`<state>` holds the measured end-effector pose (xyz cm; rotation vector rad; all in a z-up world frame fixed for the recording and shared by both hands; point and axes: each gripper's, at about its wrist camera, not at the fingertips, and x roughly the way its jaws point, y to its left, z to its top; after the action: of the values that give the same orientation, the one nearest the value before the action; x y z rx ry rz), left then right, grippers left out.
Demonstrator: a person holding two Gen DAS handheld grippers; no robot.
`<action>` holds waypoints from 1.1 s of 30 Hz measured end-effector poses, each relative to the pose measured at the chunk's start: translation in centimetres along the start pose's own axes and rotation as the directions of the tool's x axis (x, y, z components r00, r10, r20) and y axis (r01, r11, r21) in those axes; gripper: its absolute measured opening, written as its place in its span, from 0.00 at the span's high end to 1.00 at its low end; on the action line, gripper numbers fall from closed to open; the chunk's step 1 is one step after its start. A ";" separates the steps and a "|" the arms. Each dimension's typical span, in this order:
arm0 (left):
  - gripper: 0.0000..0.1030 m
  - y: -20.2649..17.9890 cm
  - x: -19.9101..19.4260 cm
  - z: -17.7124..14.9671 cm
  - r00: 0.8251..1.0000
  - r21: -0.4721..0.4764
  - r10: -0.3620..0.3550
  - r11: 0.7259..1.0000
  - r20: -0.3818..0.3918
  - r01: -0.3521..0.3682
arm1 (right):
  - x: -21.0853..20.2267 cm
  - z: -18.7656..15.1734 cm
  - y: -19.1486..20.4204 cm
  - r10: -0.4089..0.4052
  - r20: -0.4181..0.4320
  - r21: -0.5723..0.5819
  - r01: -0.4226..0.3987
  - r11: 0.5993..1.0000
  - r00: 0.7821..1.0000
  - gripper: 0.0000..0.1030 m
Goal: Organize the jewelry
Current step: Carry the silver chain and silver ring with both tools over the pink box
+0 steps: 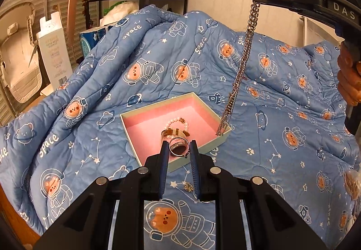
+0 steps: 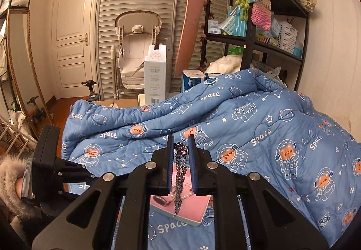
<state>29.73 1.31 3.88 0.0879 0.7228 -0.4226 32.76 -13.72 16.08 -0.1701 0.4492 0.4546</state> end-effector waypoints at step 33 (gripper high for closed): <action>0.82 5.2 17.2 3.3 0.963 -0.169 0.039 0.982 -0.266 -0.086 | 16.9 -14.0 -2.2 0.111 -0.352 0.142 -0.064 0.988 0.929 0.87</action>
<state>45.42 -0.59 -5.35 -0.0034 1.0132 -0.2859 42.01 -12.75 -3.94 -0.1084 0.8469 0.4819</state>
